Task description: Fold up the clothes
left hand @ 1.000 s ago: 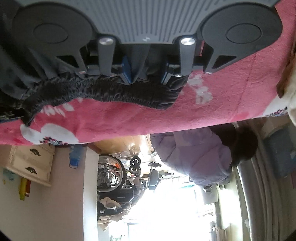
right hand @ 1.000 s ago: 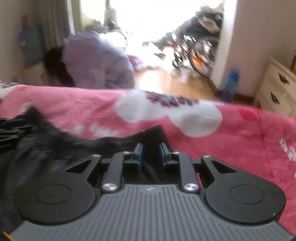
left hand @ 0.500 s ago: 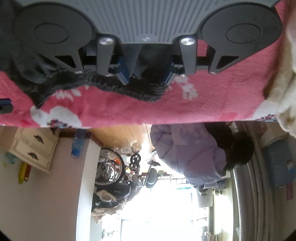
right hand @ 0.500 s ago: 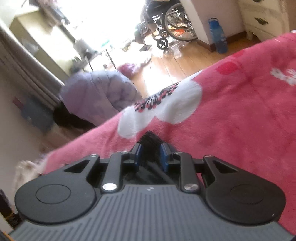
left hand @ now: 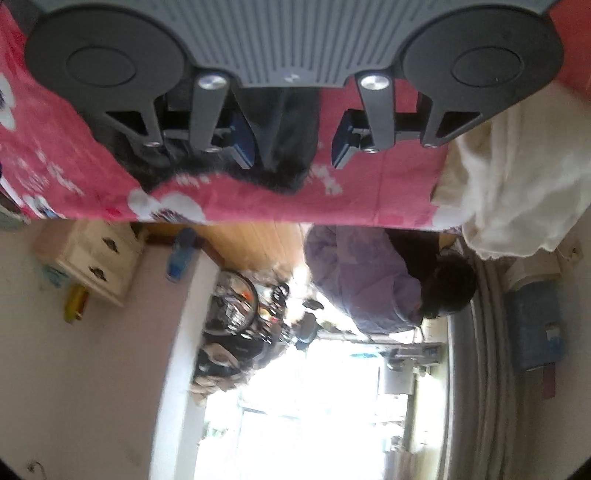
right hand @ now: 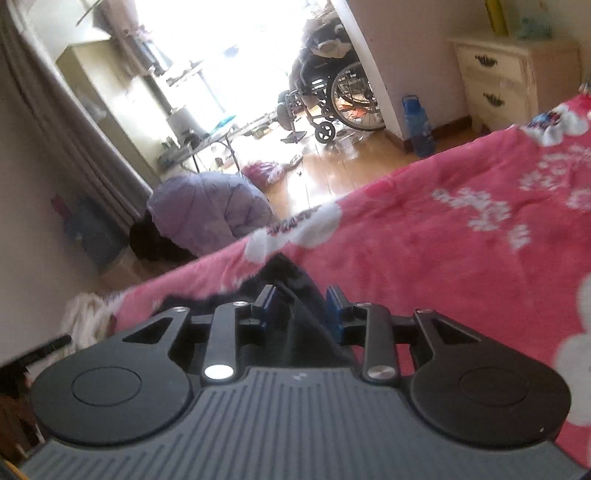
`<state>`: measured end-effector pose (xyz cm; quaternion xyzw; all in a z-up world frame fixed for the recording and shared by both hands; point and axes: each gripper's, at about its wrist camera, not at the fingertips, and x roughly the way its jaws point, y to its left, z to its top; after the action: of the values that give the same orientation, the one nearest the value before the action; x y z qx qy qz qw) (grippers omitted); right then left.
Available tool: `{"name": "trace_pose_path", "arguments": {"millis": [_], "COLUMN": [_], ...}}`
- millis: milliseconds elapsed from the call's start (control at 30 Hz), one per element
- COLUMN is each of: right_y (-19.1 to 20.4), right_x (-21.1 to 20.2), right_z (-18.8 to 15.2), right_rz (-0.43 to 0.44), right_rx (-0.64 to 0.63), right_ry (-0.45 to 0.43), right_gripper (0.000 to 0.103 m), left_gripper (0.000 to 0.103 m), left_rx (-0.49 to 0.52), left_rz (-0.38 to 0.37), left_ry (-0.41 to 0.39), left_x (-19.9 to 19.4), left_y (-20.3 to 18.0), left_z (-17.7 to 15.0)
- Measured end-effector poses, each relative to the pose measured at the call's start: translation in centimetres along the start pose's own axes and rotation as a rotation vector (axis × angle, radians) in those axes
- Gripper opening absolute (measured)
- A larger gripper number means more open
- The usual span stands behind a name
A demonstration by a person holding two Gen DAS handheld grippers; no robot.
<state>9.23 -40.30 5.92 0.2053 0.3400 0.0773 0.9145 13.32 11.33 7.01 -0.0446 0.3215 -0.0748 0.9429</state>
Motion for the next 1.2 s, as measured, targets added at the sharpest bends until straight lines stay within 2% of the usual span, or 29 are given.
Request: {"name": "trace_pose_path", "arguments": {"millis": [67,200,267,333,400,467,533,567,600,667,700,900,933,1000,1033,1067,1133,1200], "right_y": [-0.1,-0.5,-0.9,-1.5,-3.2,-4.8,-6.5,-7.3,-8.1,-8.8,-9.1,-8.3,-7.9,-7.1,-7.0,-7.0,-7.5,-7.9], "right_x": [-1.7,-3.8,-4.0,-4.0,-3.8,-4.0,-4.2,-4.3,-4.4,-3.9,-3.6,-1.6,-1.6,-1.5,-1.6,-1.7,-2.1,-2.4], "right_z": [-1.4,-5.2,-7.5,-9.6,-11.5,-12.4,-13.2,-13.7,-14.1,-14.7,-15.0,-16.7,-16.6,-16.5,-16.4,-16.3,-16.1,-16.0], "right_rz": [-0.021,-0.100,-0.165,-0.245,-0.318,-0.311,-0.299,-0.294,-0.287,-0.264,-0.252,-0.219,-0.228,-0.248,-0.247,-0.245,-0.229,-0.217], "right_rx": [-0.018,-0.061,-0.096,-0.121,-0.083,0.010,0.105,0.153,0.201,0.244,0.264,0.236,0.209,0.155,0.163,0.176,0.224,0.260], "right_ry": [0.025,0.105,0.153,0.202,0.268,0.307,0.344,0.362,0.380,0.412,0.427,0.511,0.517,0.527,0.531,0.534,0.527,0.519], "right_gripper": [0.034,0.041,0.041,0.041,0.041,0.041,0.041,0.043,0.046,0.058,0.059,0.061,0.059,0.043,0.028,0.017,0.006,0.006], "left_gripper": [0.049,0.049,0.049,0.049,0.049,0.049,0.049,0.049,0.049,0.049,0.049,0.046,0.046,0.045,0.045,0.045,0.045,0.045], "left_rx": [0.014,0.120,0.238,0.403,0.539,0.619,0.704,0.714,0.706,0.678,0.659,0.584,0.578,0.574,0.572,0.575,0.579,0.573], "left_rz": [-0.061,-0.270,-0.366,-0.452,-0.513,-0.567,-0.597,-0.594,-0.597,-0.592,-0.584,-0.559,-0.557,-0.554,-0.553,-0.553,-0.553,-0.555], "left_ry": [0.045,0.181,0.230,0.279,0.302,0.375,0.425,0.446,0.485,0.545,0.566,0.557,0.556,0.557,0.558,0.557,0.556,0.557], "left_x": [-1.8,-3.9,-4.4,-5.0,-5.8,-5.9,-6.2,-6.2,-5.8,-5.3,-5.1,-4.9,-4.7,-4.3,-4.1,-4.0,-3.7,-3.6], "left_y": [-0.9,-5.8,-9.4,-13.2,-16.2,-18.1,-19.2,-19.4,-19.3,-19.0,-18.9,-18.5,-18.4,-18.7,-18.8,-19.2,-19.7,-19.6], "left_z": [-0.8,-4.8,-7.7,-11.2,-14.9,-17.8,-20.3,-21.3,-22.0,-23.1,-23.5,-23.5,-23.4,-23.5,-23.6,-23.9,-24.2,-24.0]}}
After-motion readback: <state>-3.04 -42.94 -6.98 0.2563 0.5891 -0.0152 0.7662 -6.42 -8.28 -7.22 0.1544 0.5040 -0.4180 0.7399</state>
